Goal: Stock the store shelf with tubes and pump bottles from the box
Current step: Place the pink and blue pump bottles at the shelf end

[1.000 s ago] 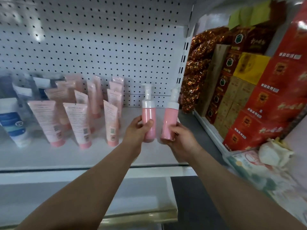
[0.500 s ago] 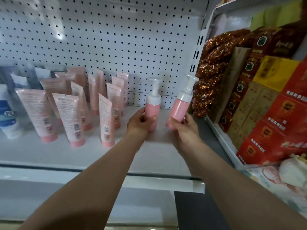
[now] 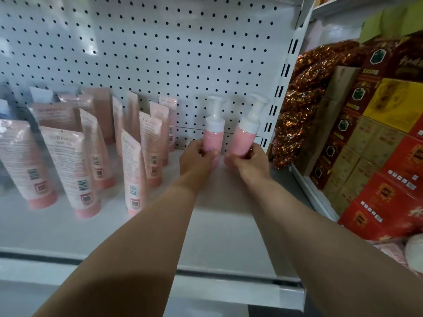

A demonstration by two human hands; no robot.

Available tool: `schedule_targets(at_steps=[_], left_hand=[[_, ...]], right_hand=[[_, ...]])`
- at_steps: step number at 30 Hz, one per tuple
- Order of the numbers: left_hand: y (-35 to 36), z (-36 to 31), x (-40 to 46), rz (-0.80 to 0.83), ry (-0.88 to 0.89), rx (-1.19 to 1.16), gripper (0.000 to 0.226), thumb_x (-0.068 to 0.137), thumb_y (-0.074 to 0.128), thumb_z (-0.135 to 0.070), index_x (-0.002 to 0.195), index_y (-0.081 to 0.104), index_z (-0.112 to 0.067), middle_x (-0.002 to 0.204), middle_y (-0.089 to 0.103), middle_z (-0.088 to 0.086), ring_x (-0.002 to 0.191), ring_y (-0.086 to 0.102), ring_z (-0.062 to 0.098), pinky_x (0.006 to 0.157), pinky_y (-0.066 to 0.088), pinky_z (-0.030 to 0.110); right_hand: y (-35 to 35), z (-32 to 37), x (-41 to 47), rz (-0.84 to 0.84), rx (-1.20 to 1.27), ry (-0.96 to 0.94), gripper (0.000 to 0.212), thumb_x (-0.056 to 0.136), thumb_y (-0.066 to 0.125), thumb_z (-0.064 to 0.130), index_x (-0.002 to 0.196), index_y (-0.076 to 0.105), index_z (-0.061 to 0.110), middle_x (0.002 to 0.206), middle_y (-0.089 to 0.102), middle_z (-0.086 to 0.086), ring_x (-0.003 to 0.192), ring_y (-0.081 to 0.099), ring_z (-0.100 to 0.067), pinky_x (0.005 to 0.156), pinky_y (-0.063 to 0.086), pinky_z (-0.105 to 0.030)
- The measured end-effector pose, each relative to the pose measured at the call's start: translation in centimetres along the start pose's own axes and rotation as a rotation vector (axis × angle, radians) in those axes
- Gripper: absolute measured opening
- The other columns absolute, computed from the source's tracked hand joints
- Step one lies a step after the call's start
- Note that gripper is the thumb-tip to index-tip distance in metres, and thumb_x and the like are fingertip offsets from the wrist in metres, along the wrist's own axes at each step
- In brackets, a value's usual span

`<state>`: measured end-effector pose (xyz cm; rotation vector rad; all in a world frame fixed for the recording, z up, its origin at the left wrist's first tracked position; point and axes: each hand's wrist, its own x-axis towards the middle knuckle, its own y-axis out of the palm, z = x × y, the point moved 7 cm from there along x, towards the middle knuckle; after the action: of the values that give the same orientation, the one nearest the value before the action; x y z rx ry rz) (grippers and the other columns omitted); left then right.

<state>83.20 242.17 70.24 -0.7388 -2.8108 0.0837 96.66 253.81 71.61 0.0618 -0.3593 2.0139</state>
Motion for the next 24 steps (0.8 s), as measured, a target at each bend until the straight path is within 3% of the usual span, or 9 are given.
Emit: schedule_targets(at_steps=[2, 3, 6, 9, 12, 18, 24], left_hand=[[0.1, 0.0, 1.0, -0.029, -0.005, 0.032, 0.028, 0.085, 0.071, -0.021, 0.113, 0.066, -0.019, 0.095, 0.066, -0.006, 0.085, 0.060, 0.009, 0.066, 0.041, 0.011], [0.2, 0.2, 1.5, -0.039, -0.011, 0.063, 0.027, 0.086, 0.070, -0.023, 0.113, 0.066, -0.022, 0.093, 0.065, -0.008, 0.085, 0.059, 0.009, 0.065, 0.040, 0.011], [0.7, 0.6, 2.3, -0.050, -0.013, 0.156, 0.030, 0.085, 0.066, -0.037, 0.114, 0.066, -0.029, 0.099, 0.069, -0.008, 0.093, 0.062, 0.014, 0.082, 0.045, 0.023], [0.9, 1.0, 2.9, -0.092, -0.007, 0.241, 0.040, 0.076, 0.060, -0.051, 0.113, 0.063, -0.038, 0.107, 0.071, -0.006, 0.107, 0.062, 0.022, 0.095, 0.049, 0.039], [0.8, 0.9, 3.0, -0.118, -0.006, 0.321, 0.037, 0.082, 0.059, -0.051, 0.118, 0.060, -0.040, 0.114, 0.070, -0.005, 0.112, 0.060, 0.025, 0.097, 0.047, 0.041], [0.9, 0.7, 3.1, -0.137, -0.020, 0.405, 0.034, 0.089, 0.057, -0.049, 0.122, 0.058, -0.040, 0.120, 0.067, -0.005, 0.118, 0.055, 0.027, 0.097, 0.044, 0.039], [1.0, 0.7, 3.3, -0.125, -0.014, 0.460, 0.033, 0.093, 0.053, -0.047, 0.124, 0.055, -0.037, 0.122, 0.066, 0.000, 0.117, 0.053, 0.030, 0.095, 0.043, 0.038]], right_hand=[[0.8, 0.2, 0.9, 0.012, -0.094, -0.021, 0.058, 0.073, 0.086, 0.025, 0.124, 0.059, 0.021, 0.113, 0.069, 0.002, 0.100, 0.066, -0.017, 0.090, 0.054, -0.034], [1.1, 0.3, 1.4, 0.014, -0.133, -0.031, 0.059, 0.074, 0.085, 0.025, 0.126, 0.059, 0.021, 0.116, 0.069, 0.001, 0.103, 0.065, -0.019, 0.094, 0.053, -0.036], [1.4, -0.1, 2.5, -0.004, -0.226, -0.033, 0.058, 0.075, 0.084, 0.027, 0.127, 0.060, 0.021, 0.119, 0.069, -0.001, 0.108, 0.065, -0.020, 0.096, 0.051, -0.034], [1.5, -0.8, 3.0, -0.021, -0.250, -0.027, 0.055, 0.074, 0.084, 0.032, 0.124, 0.062, 0.021, 0.116, 0.071, 0.000, 0.106, 0.065, -0.020, 0.087, 0.048, -0.028], [1.6, -1.0, 3.0, -0.025, -0.287, -0.032, 0.052, 0.077, 0.081, 0.037, 0.122, 0.063, 0.020, 0.113, 0.069, 0.003, 0.105, 0.064, -0.018, 0.077, 0.040, -0.025], [1.2, -0.9, 2.8, -0.017, -0.234, -0.038, 0.051, 0.078, 0.079, 0.027, 0.125, 0.062, 0.021, 0.104, 0.064, 0.010, 0.100, 0.061, -0.012, 0.079, 0.039, -0.022], [1.2, -0.9, 2.7, -0.034, -0.227, -0.040, 0.053, 0.078, 0.081, 0.027, 0.126, 0.061, 0.018, 0.114, 0.067, 0.003, 0.095, 0.055, -0.010, 0.080, 0.038, -0.022]])
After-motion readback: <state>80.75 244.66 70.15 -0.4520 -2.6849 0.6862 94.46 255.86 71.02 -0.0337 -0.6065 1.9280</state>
